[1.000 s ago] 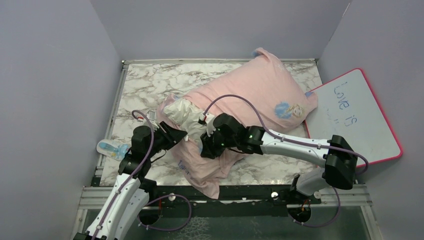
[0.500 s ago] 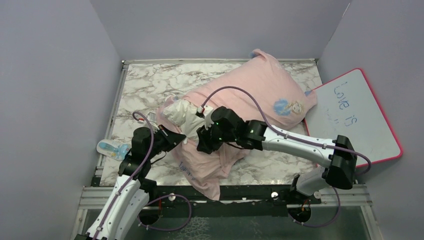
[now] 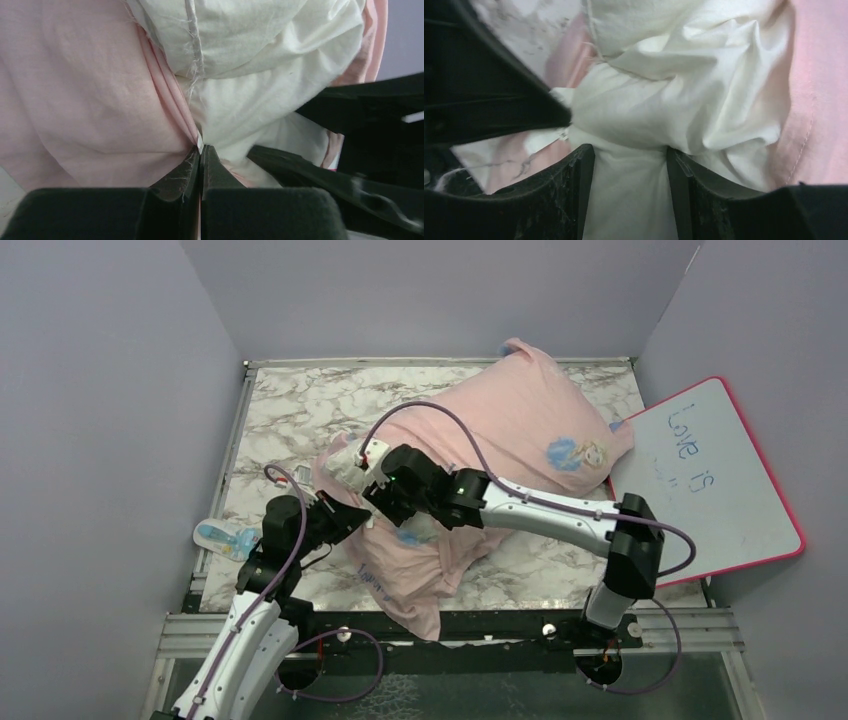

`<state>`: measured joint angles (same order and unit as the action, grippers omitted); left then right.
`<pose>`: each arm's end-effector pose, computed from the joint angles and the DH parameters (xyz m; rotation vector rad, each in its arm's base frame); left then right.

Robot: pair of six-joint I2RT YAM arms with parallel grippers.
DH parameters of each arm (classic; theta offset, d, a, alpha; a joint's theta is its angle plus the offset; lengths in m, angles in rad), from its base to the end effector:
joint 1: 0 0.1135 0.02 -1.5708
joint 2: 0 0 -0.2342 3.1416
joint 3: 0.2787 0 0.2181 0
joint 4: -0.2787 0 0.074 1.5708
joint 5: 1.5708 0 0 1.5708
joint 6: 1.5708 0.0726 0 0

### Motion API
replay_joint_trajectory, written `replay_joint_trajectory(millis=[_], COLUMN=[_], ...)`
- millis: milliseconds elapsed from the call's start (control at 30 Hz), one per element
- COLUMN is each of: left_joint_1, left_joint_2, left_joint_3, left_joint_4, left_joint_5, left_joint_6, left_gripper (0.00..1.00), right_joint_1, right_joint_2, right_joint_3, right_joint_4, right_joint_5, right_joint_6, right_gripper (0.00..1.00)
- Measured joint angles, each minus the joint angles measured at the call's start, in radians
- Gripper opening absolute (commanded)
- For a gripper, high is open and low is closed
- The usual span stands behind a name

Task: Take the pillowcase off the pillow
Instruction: Remove the pillow from the pillowcase.

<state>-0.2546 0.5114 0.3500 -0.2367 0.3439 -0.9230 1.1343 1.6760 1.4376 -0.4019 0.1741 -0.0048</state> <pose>0.1521 -0.0649 0.1985 -0.4603 2.0646 -1.0787 0.1717 0.3383 0.2683 -1.1215 1.9328 0.4352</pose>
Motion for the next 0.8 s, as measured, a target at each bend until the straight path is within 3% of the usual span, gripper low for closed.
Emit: replay_joint_trajectory(millis=[67, 233, 500, 800], left_joint_1=[0.002, 0.007, 0.007, 0.006], left_joint_2=[-0.003, -0.005, -0.039, -0.056], left_joint_3=[-0.003, -0.006, -0.006, -0.006], left_joint_4=[-0.001, -0.019, -0.043, -0.069], left_joint_5=[0.0, -0.002, -0.008, -0.036], left_joint_6=[0.001, 0.011, -0.007, -0.042], left_gripper=[0.04, 0.04, 0.0, 0.0], right_joint_1=[0.002, 0.017, 0.024, -0.041], right_joint_2=[0.066, 0.179, 0.166, 0.165], right_joint_3=[0.026, 0.102, 0.117, 0.248], right_joint_4=[-0.005, -0.02, -0.018, -0.112], right_joint_5=[0.06, 0.267, 0.375, 0.314], right_joint_6=[-0.024, -0.016, 0.078, 0.201], right_gripper=[0.52, 0.03, 0.01, 0.01])
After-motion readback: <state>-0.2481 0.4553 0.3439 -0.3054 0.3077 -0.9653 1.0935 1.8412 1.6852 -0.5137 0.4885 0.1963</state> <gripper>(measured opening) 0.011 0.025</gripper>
